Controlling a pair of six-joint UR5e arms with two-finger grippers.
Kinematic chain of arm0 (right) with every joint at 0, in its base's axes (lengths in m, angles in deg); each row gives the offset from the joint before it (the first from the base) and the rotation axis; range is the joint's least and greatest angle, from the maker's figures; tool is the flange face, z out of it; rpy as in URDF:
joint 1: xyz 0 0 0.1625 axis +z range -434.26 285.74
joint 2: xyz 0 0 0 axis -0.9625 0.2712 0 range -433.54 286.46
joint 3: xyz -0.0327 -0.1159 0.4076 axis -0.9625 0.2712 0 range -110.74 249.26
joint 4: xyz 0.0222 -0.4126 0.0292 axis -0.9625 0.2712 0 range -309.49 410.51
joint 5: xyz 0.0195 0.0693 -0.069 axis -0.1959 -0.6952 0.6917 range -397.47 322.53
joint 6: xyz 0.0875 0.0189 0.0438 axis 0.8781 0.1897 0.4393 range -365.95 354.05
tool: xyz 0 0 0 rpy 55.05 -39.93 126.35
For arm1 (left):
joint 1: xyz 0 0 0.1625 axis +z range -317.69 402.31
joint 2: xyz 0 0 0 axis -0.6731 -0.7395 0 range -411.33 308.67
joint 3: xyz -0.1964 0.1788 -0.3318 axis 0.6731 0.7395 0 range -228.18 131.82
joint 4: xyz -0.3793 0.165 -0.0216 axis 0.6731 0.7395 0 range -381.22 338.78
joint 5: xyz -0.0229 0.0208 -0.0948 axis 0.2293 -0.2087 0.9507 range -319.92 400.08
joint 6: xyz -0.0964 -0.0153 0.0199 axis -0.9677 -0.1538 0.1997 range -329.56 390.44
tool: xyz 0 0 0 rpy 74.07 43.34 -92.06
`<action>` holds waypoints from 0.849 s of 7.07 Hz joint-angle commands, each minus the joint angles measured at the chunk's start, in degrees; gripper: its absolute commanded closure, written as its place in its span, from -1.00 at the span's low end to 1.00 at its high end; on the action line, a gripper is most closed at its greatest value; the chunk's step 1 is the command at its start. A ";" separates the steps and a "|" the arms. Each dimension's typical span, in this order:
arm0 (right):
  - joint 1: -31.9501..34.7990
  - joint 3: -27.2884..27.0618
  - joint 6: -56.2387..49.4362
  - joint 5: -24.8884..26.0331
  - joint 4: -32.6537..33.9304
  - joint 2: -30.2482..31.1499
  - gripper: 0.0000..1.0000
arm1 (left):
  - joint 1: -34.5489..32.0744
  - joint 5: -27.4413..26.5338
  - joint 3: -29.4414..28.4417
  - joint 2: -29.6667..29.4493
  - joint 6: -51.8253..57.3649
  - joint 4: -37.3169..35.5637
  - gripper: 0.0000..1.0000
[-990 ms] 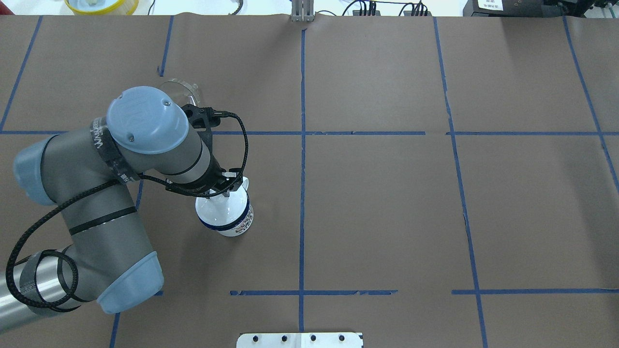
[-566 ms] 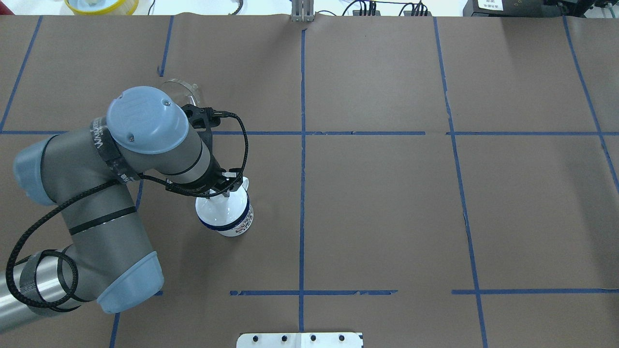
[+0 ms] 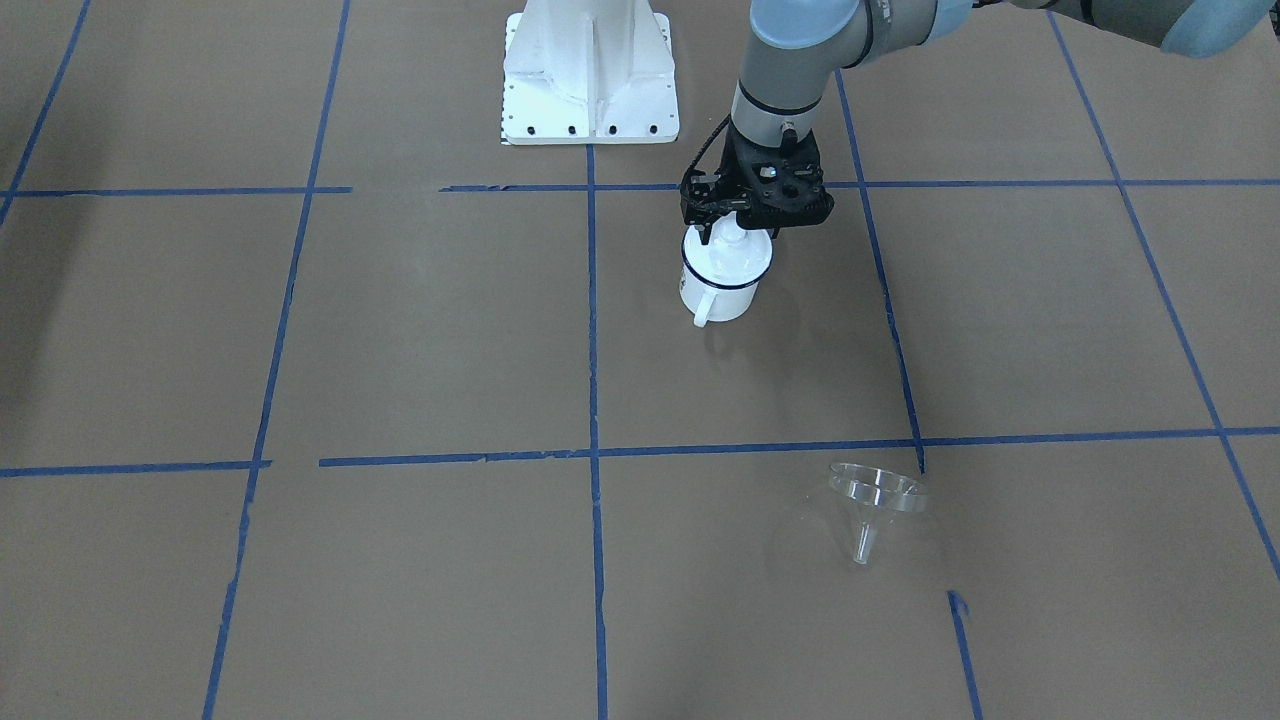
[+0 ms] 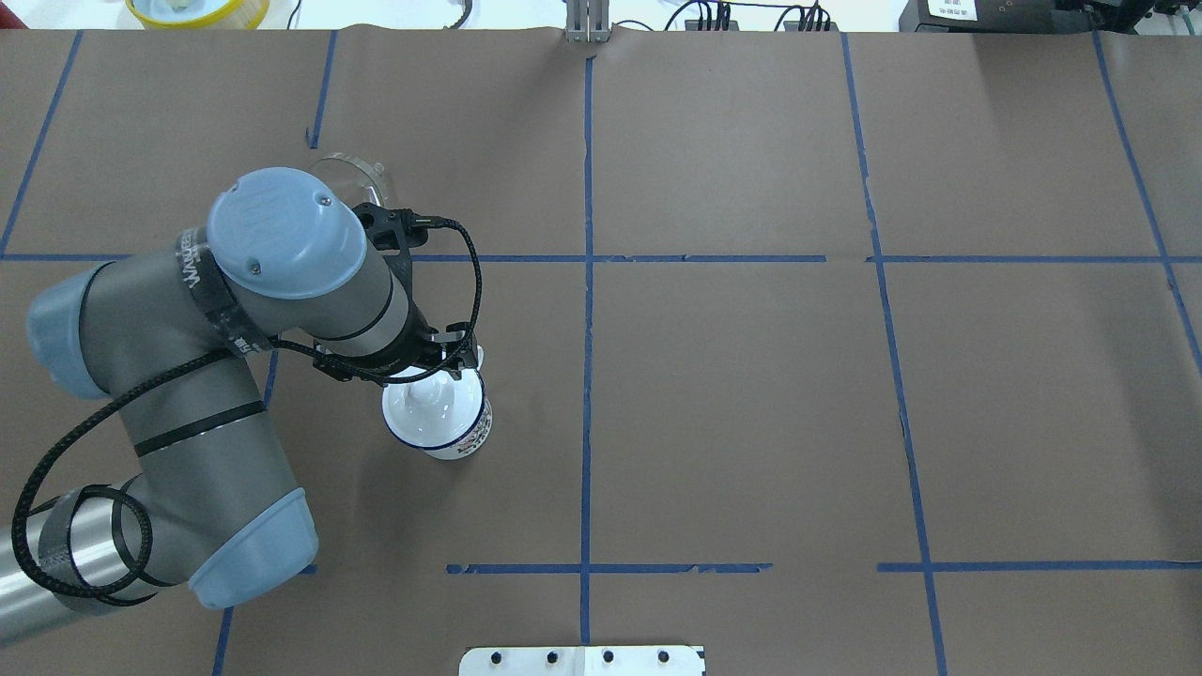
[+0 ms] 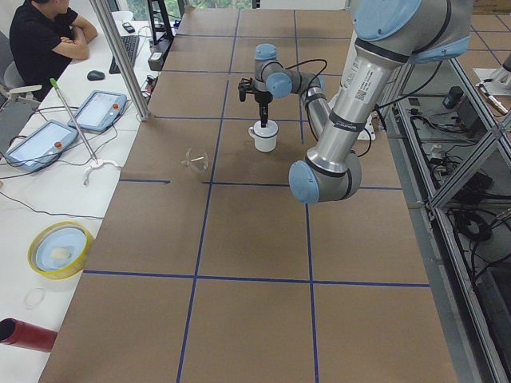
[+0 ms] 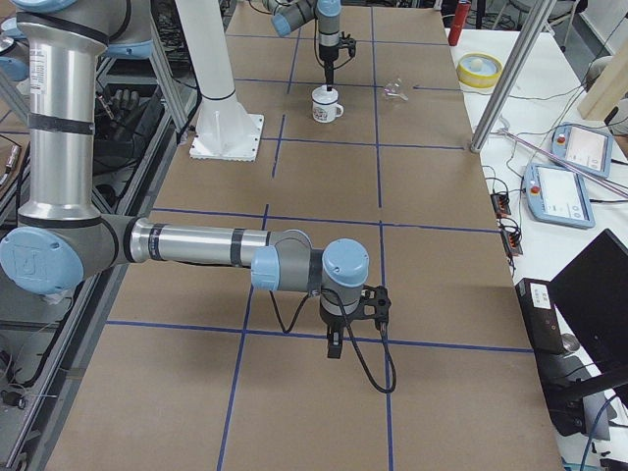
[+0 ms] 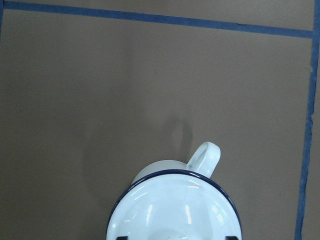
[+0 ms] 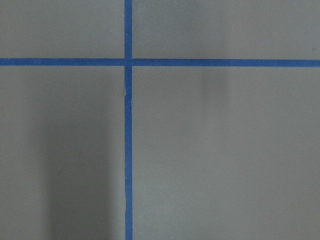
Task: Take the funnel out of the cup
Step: 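Lower the white lid onto the mug opening and adjust its seating, then open the left gripper and withdraw it away from the mug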
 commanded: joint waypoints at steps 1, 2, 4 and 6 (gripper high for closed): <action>0.00 0.00 0.00 0.00 0.00 0.00 -1.00 | 0.00 -0.08 0.17 0.00 0.07 0.00 -1.00; 0.00 0.00 0.00 0.00 0.00 0.00 -1.00 | -0.44 -0.09 0.69 0.00 0.07 0.00 -1.00; 0.00 0.00 0.00 0.00 0.00 0.00 -1.00 | -4.73 -0.26 1.14 -0.09 0.25 2.44 -1.00; 0.00 0.00 0.00 0.00 0.00 0.00 -1.00 | -11.82 0.35 0.62 2.52 6.61 9.11 -1.00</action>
